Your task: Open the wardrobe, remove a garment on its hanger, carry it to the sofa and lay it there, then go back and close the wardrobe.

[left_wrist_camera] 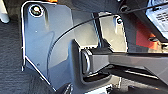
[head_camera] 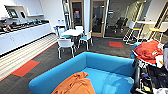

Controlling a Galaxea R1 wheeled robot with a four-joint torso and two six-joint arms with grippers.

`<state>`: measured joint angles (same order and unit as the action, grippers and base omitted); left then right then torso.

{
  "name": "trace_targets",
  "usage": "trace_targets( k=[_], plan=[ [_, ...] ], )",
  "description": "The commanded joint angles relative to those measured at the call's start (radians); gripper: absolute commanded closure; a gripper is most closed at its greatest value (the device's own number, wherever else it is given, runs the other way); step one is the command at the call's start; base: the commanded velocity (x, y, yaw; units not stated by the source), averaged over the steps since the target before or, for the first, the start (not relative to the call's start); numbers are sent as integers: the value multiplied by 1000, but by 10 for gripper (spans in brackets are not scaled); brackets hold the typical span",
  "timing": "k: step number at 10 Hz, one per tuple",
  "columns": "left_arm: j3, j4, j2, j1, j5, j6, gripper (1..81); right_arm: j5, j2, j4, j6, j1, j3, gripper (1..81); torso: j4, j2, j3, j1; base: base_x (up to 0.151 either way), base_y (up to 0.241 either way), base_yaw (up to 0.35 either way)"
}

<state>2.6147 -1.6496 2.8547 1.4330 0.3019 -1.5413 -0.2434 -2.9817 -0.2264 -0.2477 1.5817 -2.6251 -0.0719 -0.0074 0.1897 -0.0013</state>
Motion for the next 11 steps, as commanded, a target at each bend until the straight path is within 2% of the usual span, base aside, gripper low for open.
trace_targets(
  k=[1,3,11],
  plan=[
    [13,-12,-12,-29,-26,7,10,52,1,-1,1,-18,1,10,0,0,0,1,0,0,0],
    [13,-13,-12,-29,-26,7,10,52,-2,1,1,-18,-5,10,0,0,0,1,0,0,0],
    [13,-16,3,-29,-26,7,10,59,-15,1,4,-12,-30,10,0,-1,-1,1,-76,0,0]
  ],
)
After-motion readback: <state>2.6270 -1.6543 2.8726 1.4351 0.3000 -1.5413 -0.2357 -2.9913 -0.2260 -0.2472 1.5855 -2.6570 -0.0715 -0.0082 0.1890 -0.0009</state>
